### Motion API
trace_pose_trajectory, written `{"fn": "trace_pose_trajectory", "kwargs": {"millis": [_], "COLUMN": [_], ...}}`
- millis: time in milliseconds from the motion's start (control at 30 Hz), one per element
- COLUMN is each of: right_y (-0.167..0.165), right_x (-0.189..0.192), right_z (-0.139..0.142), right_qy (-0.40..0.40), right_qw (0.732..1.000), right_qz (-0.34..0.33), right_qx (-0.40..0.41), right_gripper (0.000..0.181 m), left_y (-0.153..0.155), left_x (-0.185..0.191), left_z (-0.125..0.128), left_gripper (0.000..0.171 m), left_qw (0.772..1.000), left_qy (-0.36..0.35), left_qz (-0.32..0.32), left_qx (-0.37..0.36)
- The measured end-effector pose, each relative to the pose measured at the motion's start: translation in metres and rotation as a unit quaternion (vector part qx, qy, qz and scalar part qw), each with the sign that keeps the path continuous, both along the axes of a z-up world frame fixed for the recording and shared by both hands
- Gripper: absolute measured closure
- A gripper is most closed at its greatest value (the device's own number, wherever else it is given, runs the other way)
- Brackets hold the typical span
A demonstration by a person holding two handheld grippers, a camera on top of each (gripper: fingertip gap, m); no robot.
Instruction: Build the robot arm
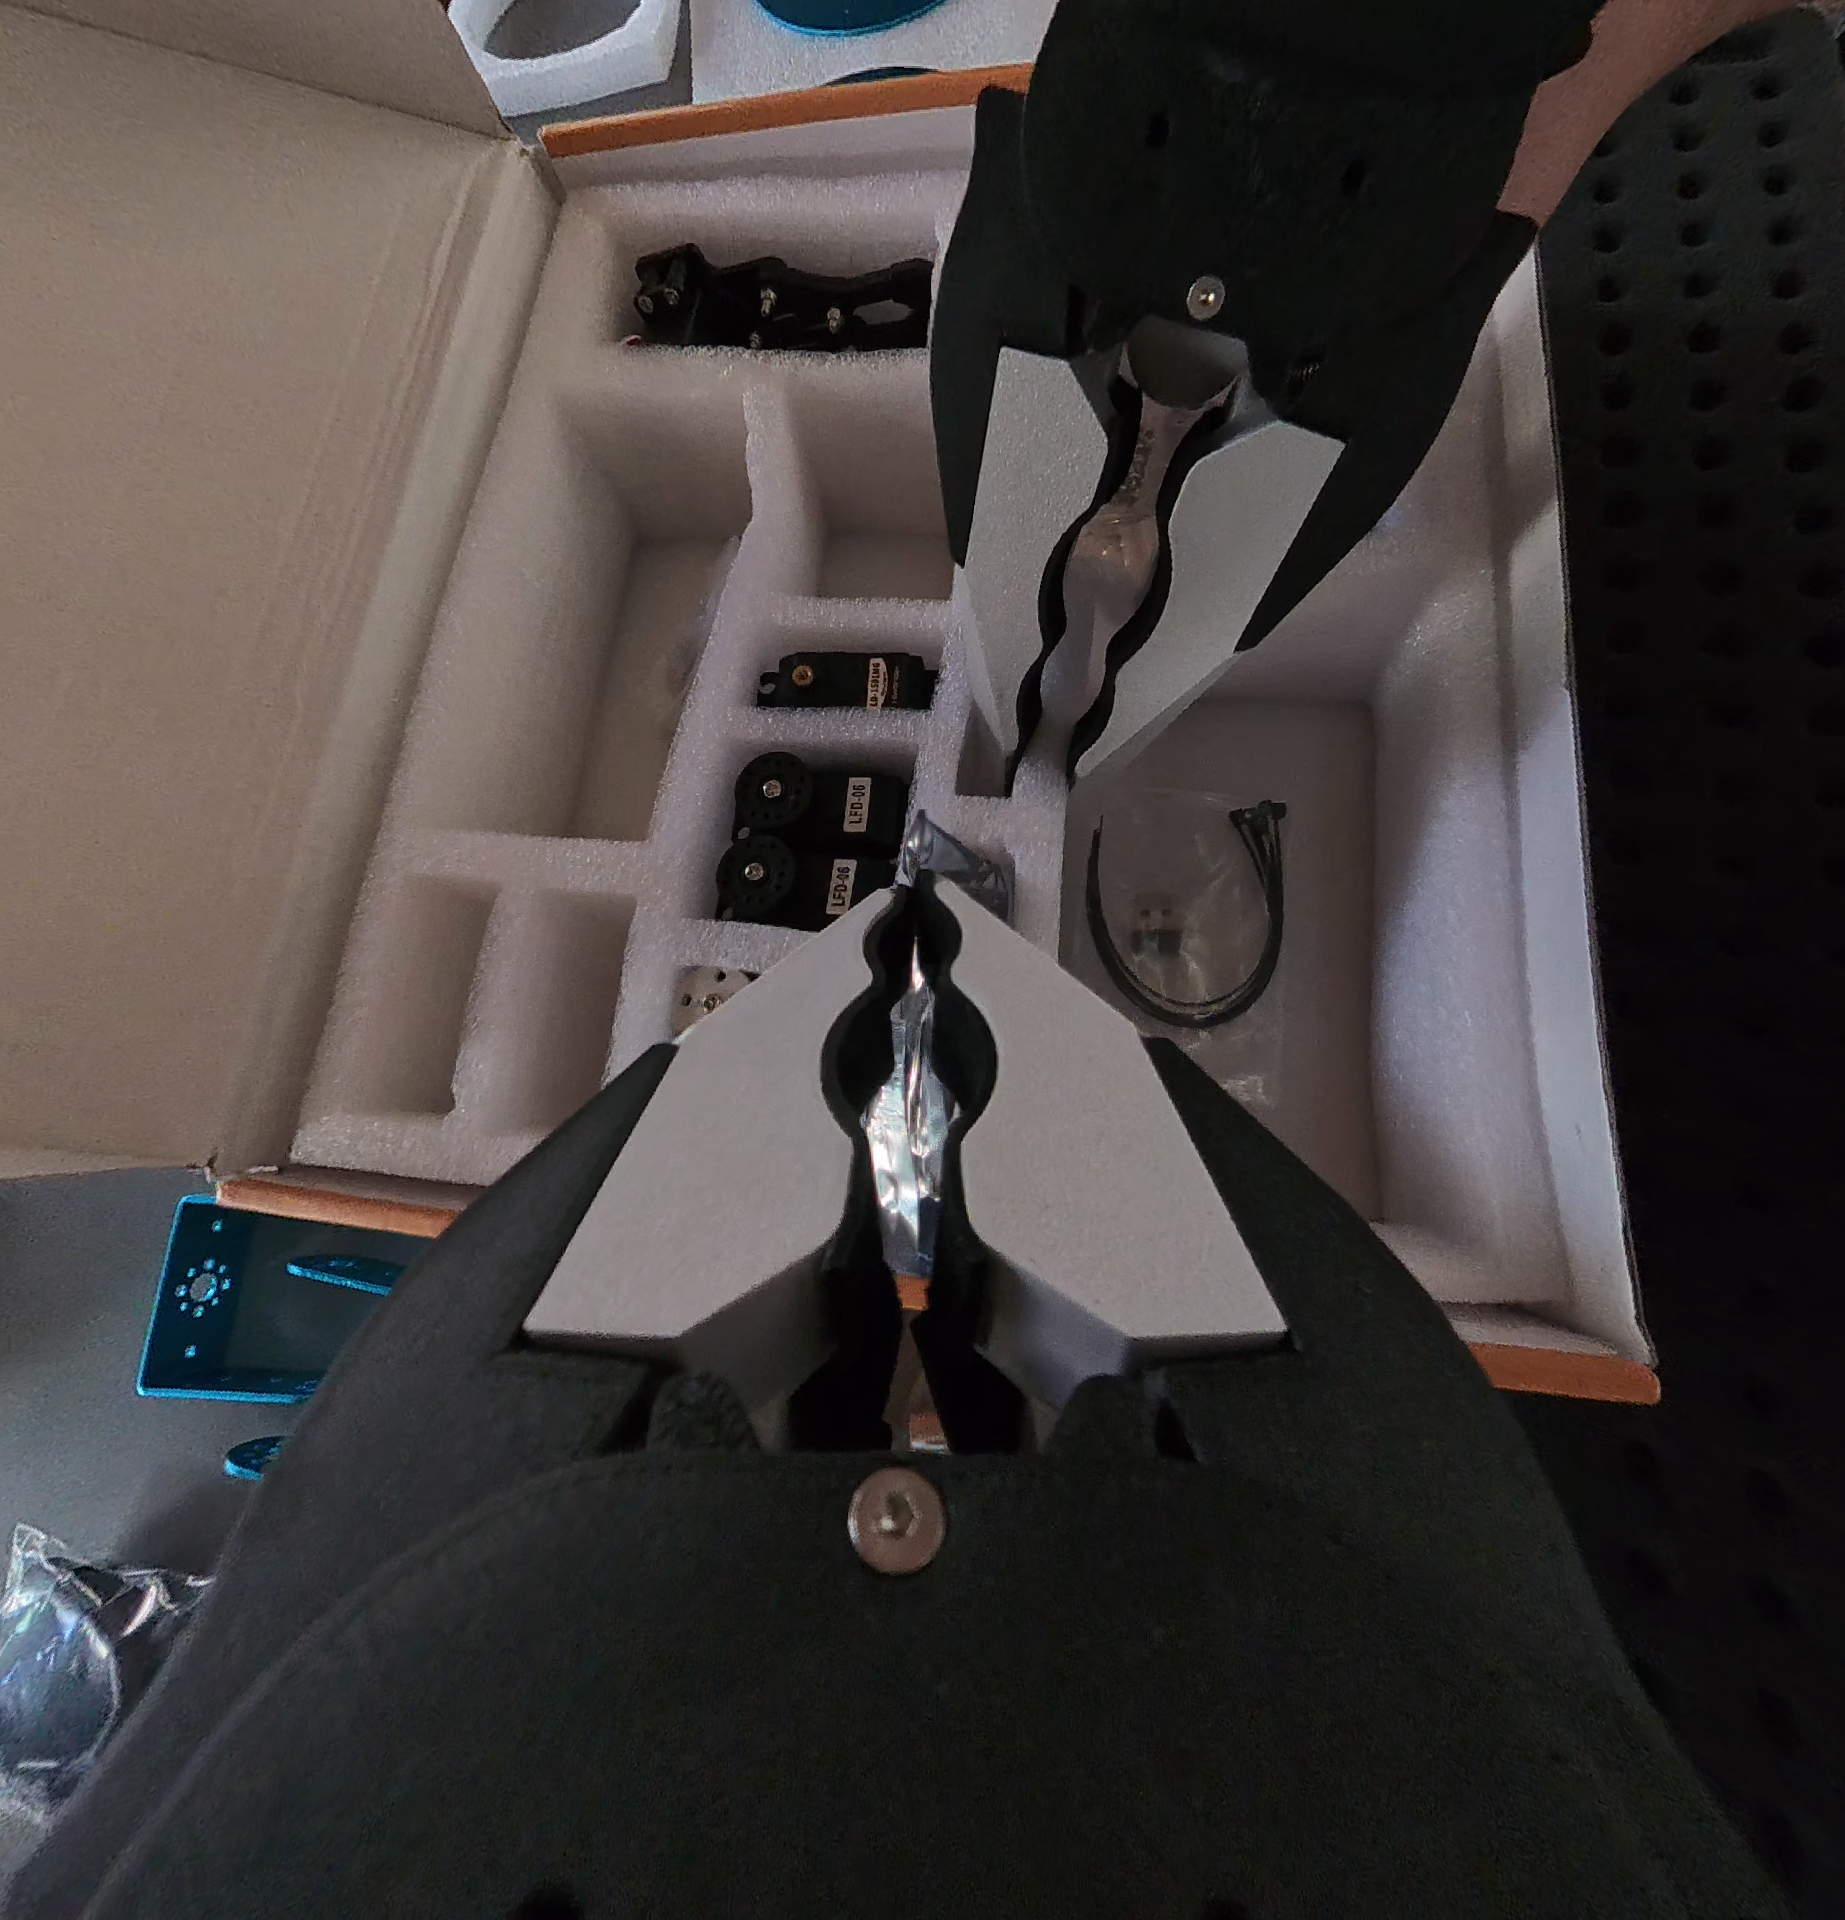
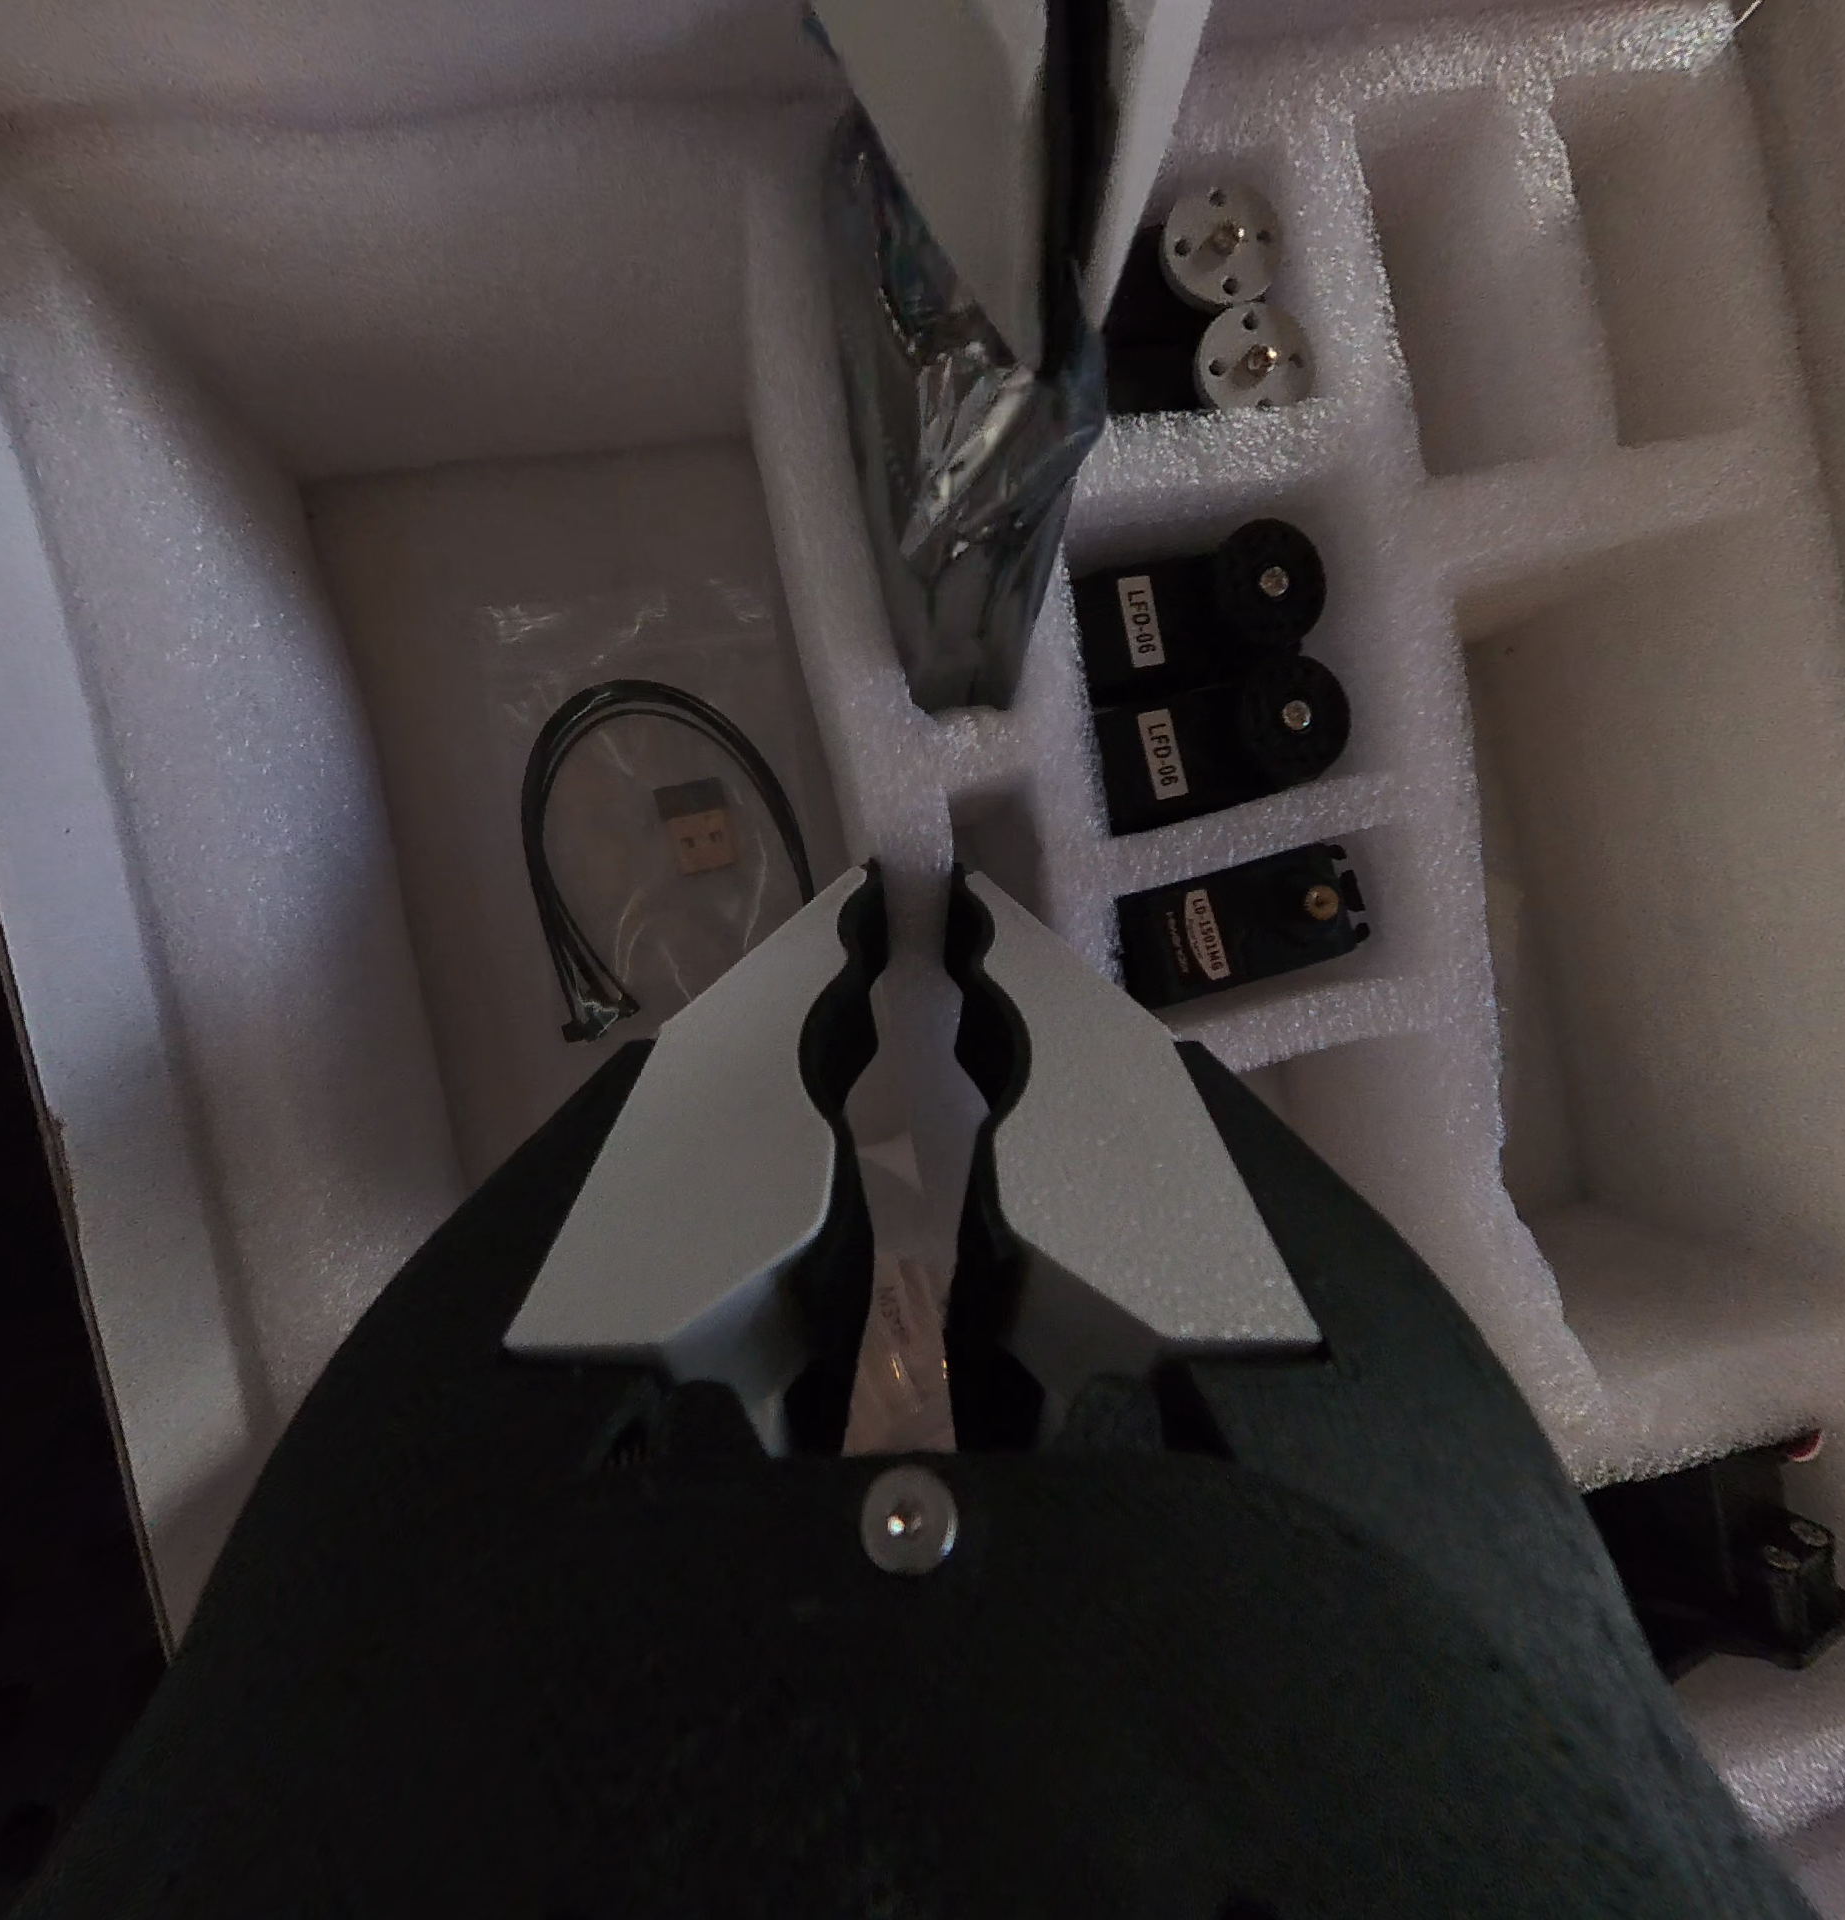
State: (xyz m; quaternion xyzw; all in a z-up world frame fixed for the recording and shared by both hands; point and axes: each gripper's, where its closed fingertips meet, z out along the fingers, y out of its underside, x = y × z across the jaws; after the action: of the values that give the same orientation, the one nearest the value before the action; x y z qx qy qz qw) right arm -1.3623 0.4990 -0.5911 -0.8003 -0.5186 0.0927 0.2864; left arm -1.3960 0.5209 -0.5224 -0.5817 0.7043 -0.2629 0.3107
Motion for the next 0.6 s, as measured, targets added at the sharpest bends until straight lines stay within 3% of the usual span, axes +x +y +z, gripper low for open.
{"fn": "trace_pose_trajectory", "kwargs": {"millis": [167, 300, 367, 467, 600], "right_y": [0.001, 0.001, 0.002, 0.003, 0.003], "right_x": [-0.001, -0.002, -0.002, -0.002, -0.002], "right_z": [0.002, 0.003, 0.004, 0.005, 0.007], "right_qy": [0.012, 0.004, 0.007, 0.013, -0.012], "right_qw": [1.0, 1.0, 1.0, 1.0, 1.0], "right_qz": [-0.005, -0.011, -0.008, -0.008, -0.007], "right_qx": [-0.002, 0.011, 0.016, 0.013, 0.01], "right_gripper": [0.17, 0.169, 0.169, 0.169, 0.166], "left_y": [-0.001, 0.005, 0.01, 0.0, 0.002], "left_x": [-0.004, -0.016, -0.031, -0.04, -0.025], "left_z": [0.002, 0.018, 0.023, 0.011, -0.008], "left_gripper": [0.171, 0.171, 0.165, 0.156, 0.151], "left_qw": [1.0, 0.999, 0.999, 0.998, 1.0], "left_qy": [-0.009, -0.037, -0.03, -0.01, 0.004], "left_qz": [-0.015, 0.003, 0.008, -0.007, 0.002], "left_qx": [0.007, -0.028, -0.034, -0.056, -0.018]}}
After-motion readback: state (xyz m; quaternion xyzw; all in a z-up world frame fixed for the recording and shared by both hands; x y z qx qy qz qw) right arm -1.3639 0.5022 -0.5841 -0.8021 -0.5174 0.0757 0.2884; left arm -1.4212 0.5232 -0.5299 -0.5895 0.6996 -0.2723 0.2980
